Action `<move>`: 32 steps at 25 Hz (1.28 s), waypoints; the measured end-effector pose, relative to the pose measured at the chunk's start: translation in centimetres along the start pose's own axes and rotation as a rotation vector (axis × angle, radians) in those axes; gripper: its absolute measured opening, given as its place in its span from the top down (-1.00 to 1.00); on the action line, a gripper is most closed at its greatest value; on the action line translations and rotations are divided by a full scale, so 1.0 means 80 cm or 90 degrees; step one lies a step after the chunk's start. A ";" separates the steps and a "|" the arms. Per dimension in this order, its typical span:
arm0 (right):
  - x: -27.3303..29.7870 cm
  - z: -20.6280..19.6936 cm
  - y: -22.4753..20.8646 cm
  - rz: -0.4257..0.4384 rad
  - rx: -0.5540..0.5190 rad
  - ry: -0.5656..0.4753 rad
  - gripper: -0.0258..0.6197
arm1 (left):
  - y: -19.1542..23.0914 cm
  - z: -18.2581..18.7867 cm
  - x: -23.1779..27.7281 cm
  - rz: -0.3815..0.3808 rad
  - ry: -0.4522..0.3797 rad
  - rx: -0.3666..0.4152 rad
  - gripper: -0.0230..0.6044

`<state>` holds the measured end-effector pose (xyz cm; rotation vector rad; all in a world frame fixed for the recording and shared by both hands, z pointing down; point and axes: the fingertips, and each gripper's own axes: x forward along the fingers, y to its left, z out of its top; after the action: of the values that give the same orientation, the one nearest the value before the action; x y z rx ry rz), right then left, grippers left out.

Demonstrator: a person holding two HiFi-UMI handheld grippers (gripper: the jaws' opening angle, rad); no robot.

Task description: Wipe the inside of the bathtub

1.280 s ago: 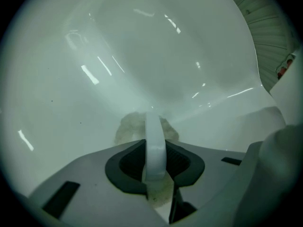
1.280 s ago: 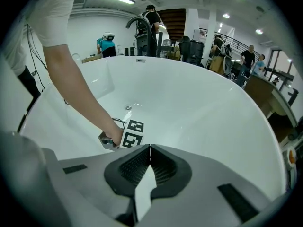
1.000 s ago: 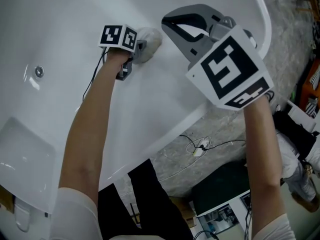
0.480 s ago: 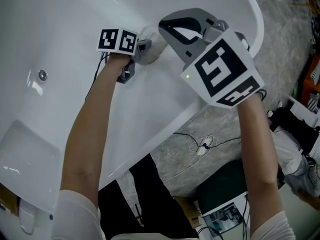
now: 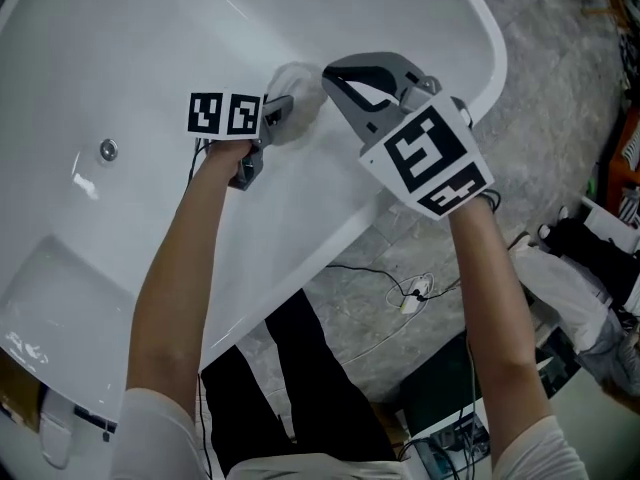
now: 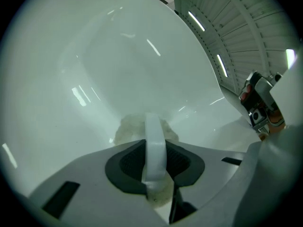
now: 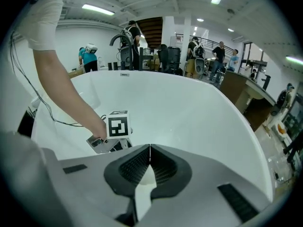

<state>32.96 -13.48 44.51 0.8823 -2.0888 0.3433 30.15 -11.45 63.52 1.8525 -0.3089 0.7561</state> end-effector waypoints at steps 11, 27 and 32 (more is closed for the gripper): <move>-0.030 0.054 0.078 0.043 0.138 -0.088 0.86 | -0.039 -0.019 -0.189 0.109 -0.101 0.017 0.61; -0.149 0.209 0.293 0.135 0.153 -0.226 0.86 | -0.191 -0.137 -0.521 0.215 -0.312 0.048 0.61; -0.202 0.253 0.383 0.171 0.123 -0.247 0.86 | -0.251 -0.216 -0.608 0.217 -0.356 0.063 0.61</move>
<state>6.50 5.66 21.16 0.8290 -2.5769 0.5599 -2.45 5.75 22.24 2.1120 -0.9788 0.4649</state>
